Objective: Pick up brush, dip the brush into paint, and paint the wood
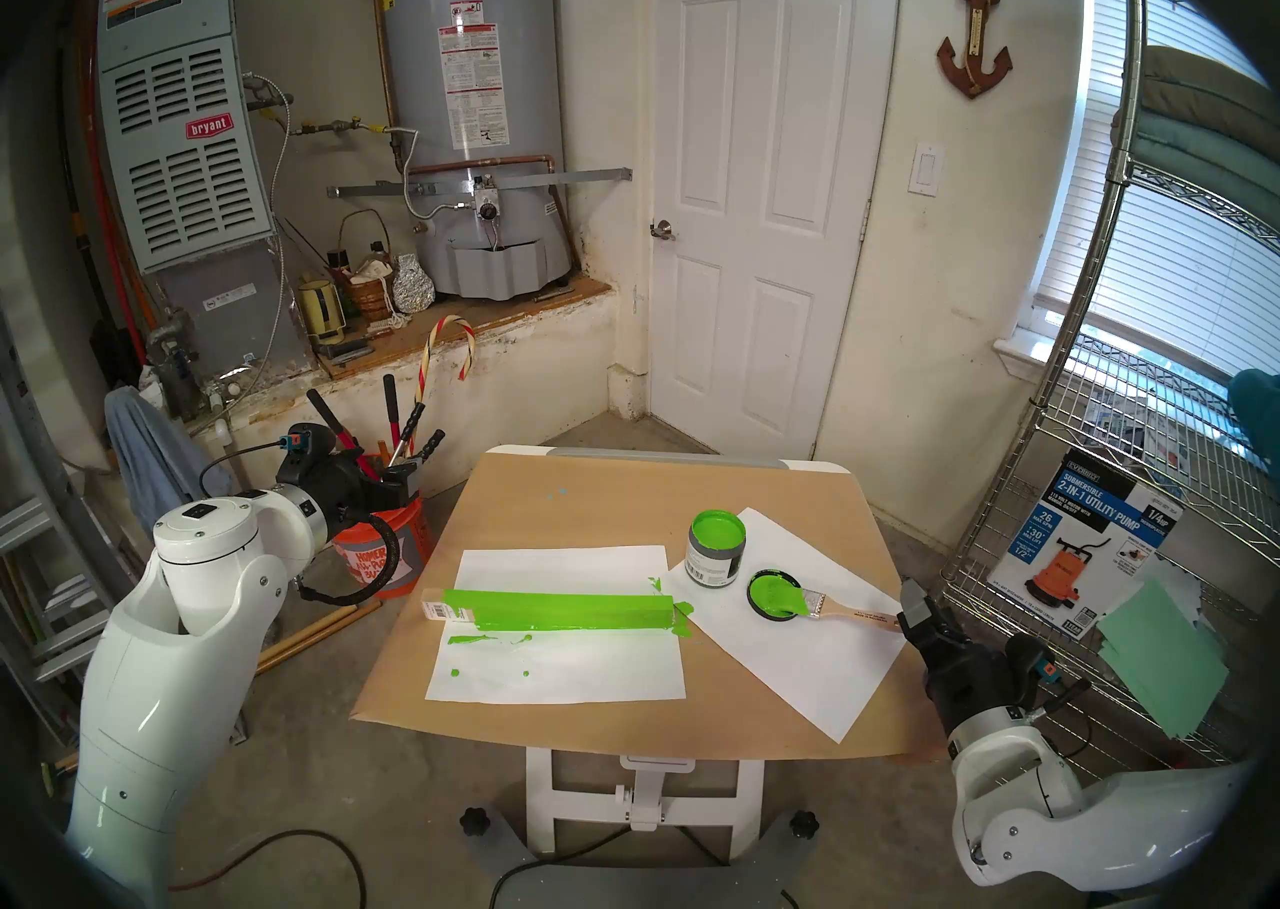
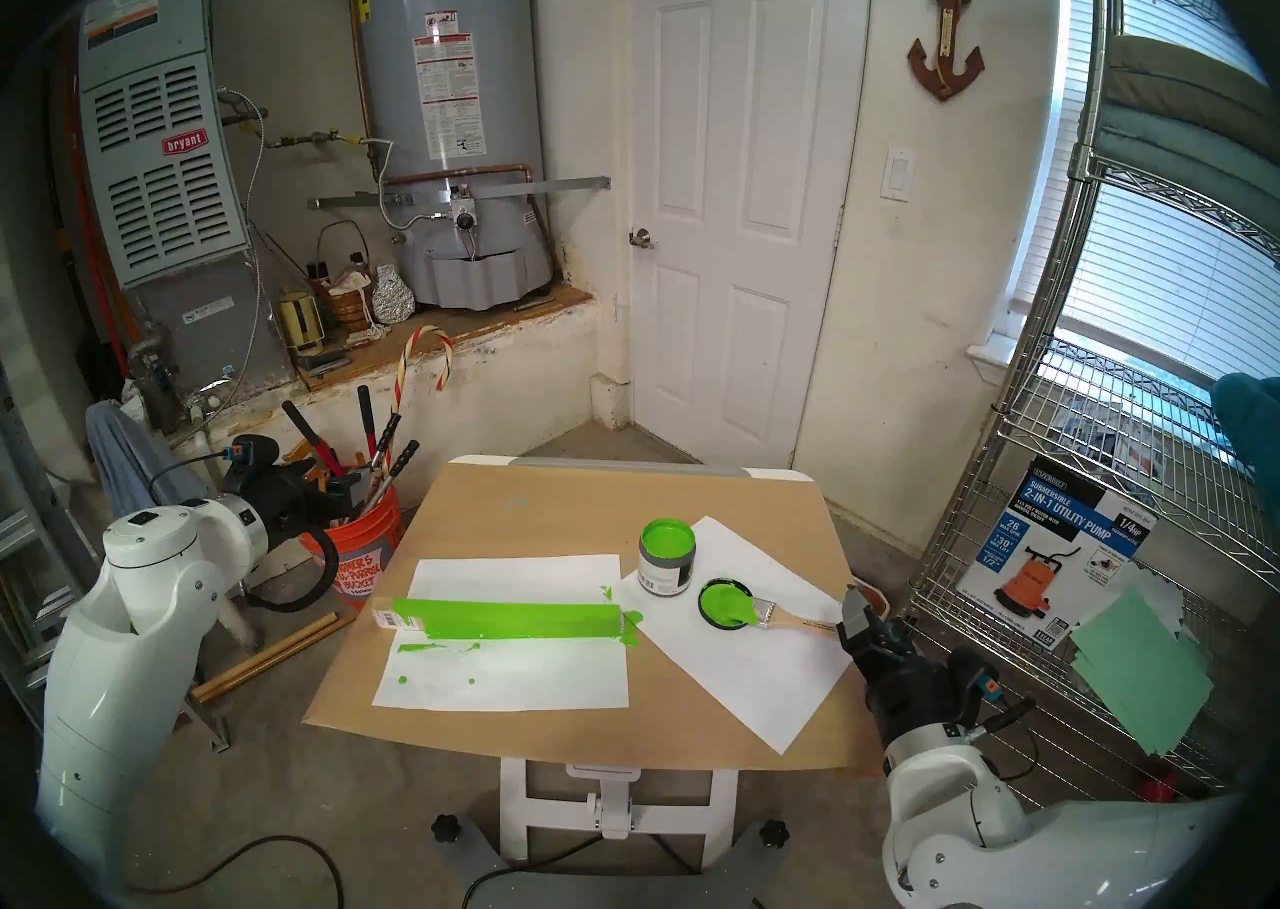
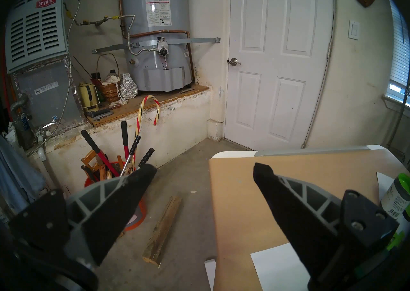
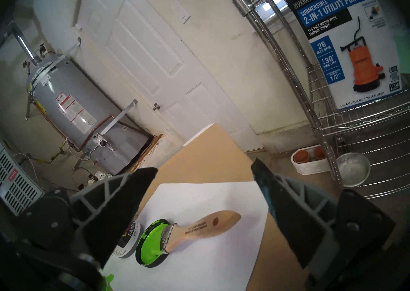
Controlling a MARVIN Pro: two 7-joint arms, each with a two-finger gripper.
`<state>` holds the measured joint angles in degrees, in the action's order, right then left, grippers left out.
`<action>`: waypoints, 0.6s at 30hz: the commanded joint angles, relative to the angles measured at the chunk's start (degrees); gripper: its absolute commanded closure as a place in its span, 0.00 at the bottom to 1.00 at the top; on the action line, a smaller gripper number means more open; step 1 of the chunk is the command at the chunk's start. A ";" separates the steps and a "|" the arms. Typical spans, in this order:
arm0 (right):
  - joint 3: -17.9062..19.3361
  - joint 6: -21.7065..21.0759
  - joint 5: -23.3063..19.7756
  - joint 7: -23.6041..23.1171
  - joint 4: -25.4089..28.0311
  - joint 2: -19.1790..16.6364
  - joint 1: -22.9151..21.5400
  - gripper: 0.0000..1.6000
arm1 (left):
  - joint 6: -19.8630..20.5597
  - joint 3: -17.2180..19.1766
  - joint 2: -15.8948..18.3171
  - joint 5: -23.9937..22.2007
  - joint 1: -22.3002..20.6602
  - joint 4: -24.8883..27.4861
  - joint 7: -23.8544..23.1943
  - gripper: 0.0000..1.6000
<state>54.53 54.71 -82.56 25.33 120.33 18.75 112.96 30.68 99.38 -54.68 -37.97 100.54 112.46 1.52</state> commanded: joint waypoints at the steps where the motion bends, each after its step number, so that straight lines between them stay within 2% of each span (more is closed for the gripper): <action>1: 4.54 0.29 0.68 -0.55 0.87 -0.66 4.86 0.00 | -0.51 0.65 0.03 0.06 -0.31 0.99 0.14 0.00; 5: 6.46 0.29 0.82 -1.09 0.74 -0.20 6.62 0.00 | -0.51 0.65 0.03 0.07 -0.31 1.00 0.14 0.00; 7: 7.07 0.29 6.01 -0.03 0.11 0.04 7.48 0.00 | -0.50 0.64 0.04 0.06 -0.32 0.98 0.13 0.00; 8: 7.60 0.29 8.14 -0.98 0.40 0.12 8.08 0.00 | -0.47 0.63 0.05 0.05 -0.35 0.96 0.12 0.00; 10: 7.97 0.29 9.51 -3.95 2.02 0.27 8.15 0.00 | -0.41 0.57 0.09 0.04 -0.42 0.88 0.09 0.00; 18: 8.70 0.29 21.99 -6.86 5.94 2.07 6.59 0.00 | -0.34 0.49 0.13 0.02 -0.50 0.75 0.05 0.00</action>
<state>62.00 54.71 -70.08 21.46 122.41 19.27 120.29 30.69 99.35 -54.68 -37.98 100.53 112.41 1.51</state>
